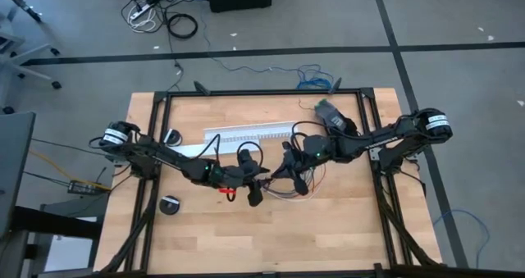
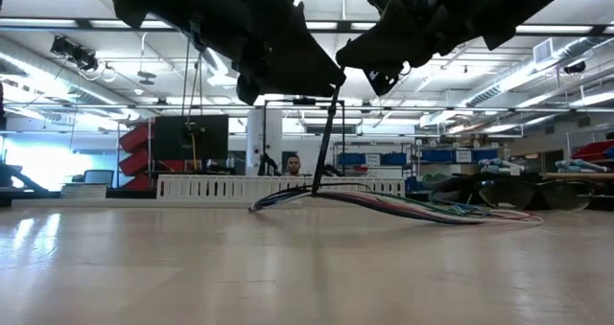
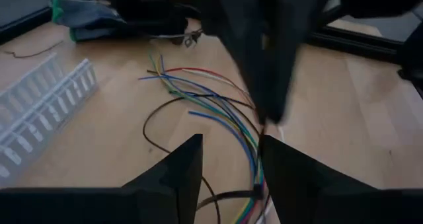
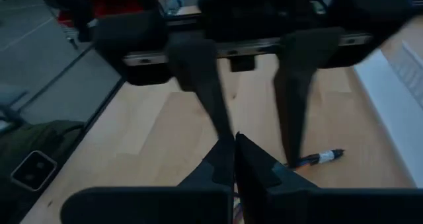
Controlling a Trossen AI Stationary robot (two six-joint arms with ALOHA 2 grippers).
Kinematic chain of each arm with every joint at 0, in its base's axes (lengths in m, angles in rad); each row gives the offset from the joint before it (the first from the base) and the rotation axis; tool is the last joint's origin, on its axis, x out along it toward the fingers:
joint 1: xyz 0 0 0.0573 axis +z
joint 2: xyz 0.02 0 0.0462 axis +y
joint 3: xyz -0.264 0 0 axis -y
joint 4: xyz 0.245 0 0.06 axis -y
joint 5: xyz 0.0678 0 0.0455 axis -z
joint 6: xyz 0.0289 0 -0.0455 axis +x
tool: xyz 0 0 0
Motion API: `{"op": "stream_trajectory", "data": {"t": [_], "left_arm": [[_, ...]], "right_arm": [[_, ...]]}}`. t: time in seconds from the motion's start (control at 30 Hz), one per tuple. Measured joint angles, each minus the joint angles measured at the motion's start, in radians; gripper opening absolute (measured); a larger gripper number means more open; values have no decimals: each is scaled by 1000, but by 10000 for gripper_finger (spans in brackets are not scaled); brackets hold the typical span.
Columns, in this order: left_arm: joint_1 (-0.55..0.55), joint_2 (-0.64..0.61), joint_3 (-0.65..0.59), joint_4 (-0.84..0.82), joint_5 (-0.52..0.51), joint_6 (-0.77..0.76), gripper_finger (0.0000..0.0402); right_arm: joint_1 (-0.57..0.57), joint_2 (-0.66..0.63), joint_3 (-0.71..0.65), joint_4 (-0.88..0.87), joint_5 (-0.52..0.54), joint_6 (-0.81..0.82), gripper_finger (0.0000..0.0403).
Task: Ziptie cables
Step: Wrap the colored wires together using a zip tie
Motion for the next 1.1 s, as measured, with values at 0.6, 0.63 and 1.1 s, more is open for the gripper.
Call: {"op": "stream_trajectory", "data": {"t": [0.6,0.63,1.1], "left_arm": [[11,0,0,2,85,67,129],[11,0,0,2,90,76,122],[11,44,0,11,109,80,3]], "right_arm": [[11,0,0,15,-4,1,0],[11,0,0,15,-4,1,0],[11,0,-1,11,-1,13,0]]}}
